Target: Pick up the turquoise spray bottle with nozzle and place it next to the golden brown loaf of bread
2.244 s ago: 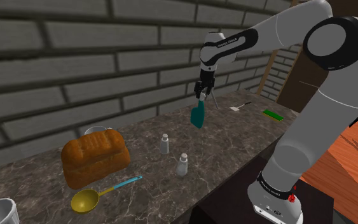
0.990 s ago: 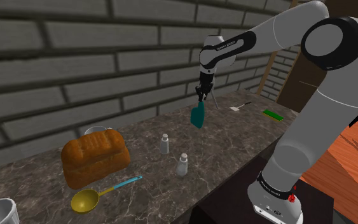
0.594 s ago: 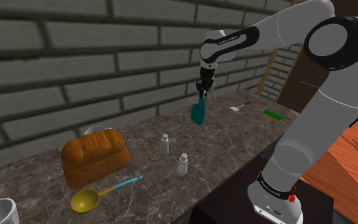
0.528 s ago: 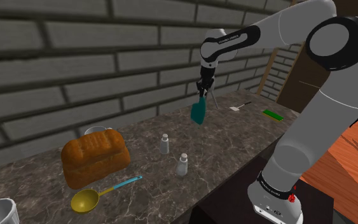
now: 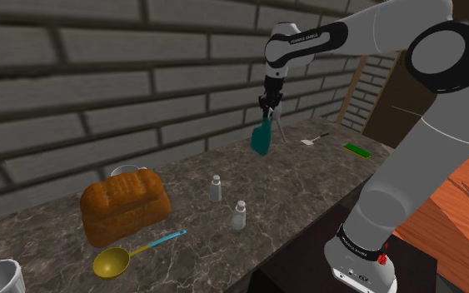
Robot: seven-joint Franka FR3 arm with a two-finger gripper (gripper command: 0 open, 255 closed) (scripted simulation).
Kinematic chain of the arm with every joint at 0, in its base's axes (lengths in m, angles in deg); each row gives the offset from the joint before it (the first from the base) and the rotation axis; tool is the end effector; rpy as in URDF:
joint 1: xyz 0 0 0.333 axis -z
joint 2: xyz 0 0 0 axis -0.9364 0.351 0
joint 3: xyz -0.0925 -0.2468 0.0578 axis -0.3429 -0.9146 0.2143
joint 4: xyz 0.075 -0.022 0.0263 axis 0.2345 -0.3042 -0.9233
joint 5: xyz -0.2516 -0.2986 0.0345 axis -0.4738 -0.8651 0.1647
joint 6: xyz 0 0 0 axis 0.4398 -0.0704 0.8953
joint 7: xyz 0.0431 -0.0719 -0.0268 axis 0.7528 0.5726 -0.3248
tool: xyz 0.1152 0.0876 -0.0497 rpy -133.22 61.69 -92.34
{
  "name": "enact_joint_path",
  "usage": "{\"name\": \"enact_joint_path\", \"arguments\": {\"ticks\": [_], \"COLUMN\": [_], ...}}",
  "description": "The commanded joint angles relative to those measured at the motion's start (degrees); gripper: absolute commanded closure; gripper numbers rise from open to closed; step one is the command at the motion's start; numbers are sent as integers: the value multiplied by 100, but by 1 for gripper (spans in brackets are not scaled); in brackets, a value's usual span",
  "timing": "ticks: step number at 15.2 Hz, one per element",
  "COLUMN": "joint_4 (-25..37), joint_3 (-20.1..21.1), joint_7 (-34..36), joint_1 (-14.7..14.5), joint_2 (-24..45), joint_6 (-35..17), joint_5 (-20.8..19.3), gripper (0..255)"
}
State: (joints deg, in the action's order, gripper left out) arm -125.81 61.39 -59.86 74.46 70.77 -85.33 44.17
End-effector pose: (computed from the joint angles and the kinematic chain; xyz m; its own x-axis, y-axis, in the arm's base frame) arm 0.5080 -0.1352 0.4004 0.9976 -0.0693 -0.0016 -0.0693 -0.9976 0.0002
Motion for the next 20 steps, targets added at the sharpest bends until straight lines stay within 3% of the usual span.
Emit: {"name": "enact_joint_path", "arguments": {"ticks": [1, 20], "joint_4": [121, 1604], "joint_3": [1, 15], "joint_7": [-2, -9], "joint_1": [1, -10], "joint_2": [-32, -18], "joint_6": [154, 1623], "joint_5": [-5, 6], "gripper": [255, 255]}}
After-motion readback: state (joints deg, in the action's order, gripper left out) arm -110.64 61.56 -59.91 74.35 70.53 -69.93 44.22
